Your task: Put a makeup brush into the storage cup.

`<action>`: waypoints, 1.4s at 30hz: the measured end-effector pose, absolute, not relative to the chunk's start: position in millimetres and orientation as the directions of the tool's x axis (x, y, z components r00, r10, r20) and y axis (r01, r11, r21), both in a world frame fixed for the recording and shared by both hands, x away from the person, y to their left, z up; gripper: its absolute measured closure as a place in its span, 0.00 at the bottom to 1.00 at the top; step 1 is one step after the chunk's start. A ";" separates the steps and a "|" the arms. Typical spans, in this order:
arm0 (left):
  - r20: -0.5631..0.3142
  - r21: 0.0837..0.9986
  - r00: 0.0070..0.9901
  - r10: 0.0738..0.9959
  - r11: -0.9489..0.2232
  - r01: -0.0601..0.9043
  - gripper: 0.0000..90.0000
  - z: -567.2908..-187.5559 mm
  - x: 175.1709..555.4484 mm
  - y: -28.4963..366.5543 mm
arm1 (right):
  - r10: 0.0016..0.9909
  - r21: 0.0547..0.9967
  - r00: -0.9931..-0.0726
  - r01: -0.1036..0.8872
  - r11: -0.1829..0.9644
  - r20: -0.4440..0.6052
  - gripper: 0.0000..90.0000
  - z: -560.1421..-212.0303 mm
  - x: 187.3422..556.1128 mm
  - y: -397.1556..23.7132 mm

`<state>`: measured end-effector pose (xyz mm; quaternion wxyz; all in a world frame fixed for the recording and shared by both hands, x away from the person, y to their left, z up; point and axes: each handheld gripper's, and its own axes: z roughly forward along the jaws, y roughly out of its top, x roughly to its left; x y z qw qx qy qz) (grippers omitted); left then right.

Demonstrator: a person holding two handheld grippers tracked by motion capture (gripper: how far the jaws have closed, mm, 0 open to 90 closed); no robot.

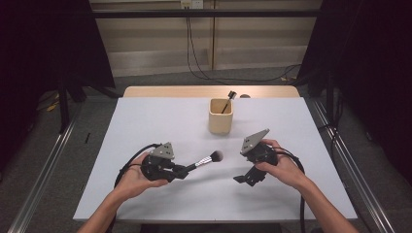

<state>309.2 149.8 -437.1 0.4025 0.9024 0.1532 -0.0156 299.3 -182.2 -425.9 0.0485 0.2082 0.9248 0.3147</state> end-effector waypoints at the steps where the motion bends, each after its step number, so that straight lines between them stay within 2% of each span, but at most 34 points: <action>1: -0.145 0.726 0.953 0.268 -0.625 0.286 0.83 -437.2 308.8 149.9 | 0.418 0.609 -0.907 0.360 0.707 0.052 0.06 -427.4 299.0 -182.5; 7: -0.159 0.743 0.945 0.285 -0.597 0.304 0.83 -439.5 308.8 150.0 | 0.411 0.651 -0.908 0.363 0.666 0.086 0.06 -435.6 294.1 -180.4; 15: -0.188 0.800 0.932 0.308 -0.503 0.328 0.83 -430.8 309.3 157.9 | 0.460 0.739 -0.881 0.384 0.553 0.114 0.07 -437.1 292.9 -185.9; 24: -0.182 0.843 0.932 0.312 -0.439 0.311 0.83 -428.7 306.3 163.0 | 0.474 0.807 -0.873 0.359 0.469 0.114 0.07 -434.2 285.6 -186.5; 42: -0.184 0.901 0.930 0.319 -0.323 0.289 0.83 -435.1 305.8 159.5 | 0.497 0.890 -0.855 0.335 0.308 0.150 0.05 -426.8 281.1 -181.0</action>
